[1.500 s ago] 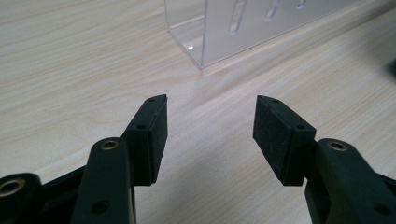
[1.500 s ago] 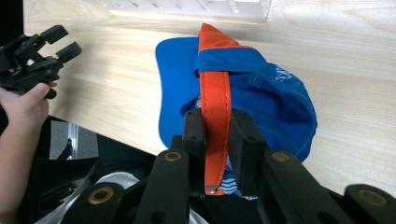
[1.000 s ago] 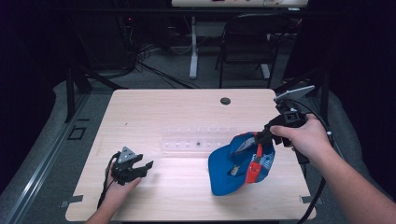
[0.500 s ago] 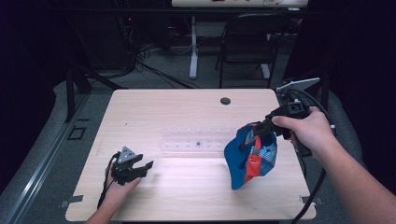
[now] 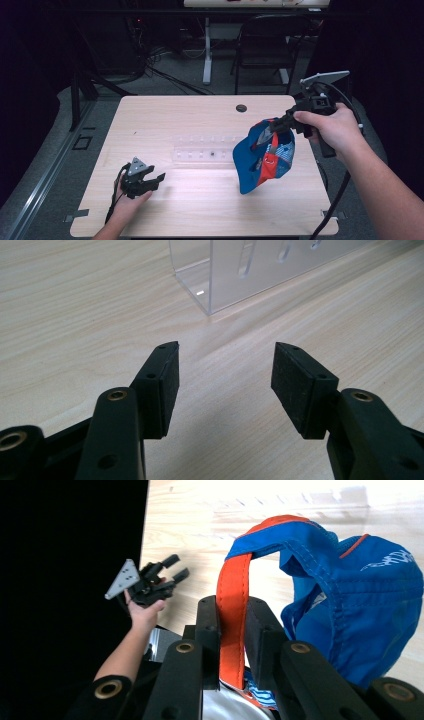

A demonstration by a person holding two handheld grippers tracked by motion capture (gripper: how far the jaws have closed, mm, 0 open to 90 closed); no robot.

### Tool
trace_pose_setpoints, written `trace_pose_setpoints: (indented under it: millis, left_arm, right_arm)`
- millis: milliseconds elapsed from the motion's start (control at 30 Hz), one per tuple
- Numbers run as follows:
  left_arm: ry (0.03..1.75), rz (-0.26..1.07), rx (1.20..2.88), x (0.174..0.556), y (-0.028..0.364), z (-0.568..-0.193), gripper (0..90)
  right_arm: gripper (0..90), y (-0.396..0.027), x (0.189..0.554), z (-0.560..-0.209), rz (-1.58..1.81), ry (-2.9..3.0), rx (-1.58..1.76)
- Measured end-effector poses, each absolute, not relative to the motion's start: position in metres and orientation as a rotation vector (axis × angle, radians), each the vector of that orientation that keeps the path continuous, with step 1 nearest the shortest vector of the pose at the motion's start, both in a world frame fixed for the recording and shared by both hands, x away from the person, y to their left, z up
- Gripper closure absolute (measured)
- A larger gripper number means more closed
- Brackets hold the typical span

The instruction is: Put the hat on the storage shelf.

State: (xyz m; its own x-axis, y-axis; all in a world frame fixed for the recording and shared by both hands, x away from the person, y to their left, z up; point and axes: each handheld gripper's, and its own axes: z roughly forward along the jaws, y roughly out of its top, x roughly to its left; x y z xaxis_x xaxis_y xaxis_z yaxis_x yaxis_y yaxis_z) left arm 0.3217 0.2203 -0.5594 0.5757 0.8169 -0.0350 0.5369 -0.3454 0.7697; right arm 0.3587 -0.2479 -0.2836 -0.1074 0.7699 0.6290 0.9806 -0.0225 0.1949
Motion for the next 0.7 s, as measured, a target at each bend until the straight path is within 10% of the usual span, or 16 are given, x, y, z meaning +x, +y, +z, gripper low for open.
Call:
trace_pose_setpoints:
  millis: [700]
  left_arm:
    - [1.042,0.463,2.057,0.319,0.212,-0.559,45.6]
  right_arm:
    - [78.1,-0.219,0.39,-0.262,-0.985,-1.905,-1.785]
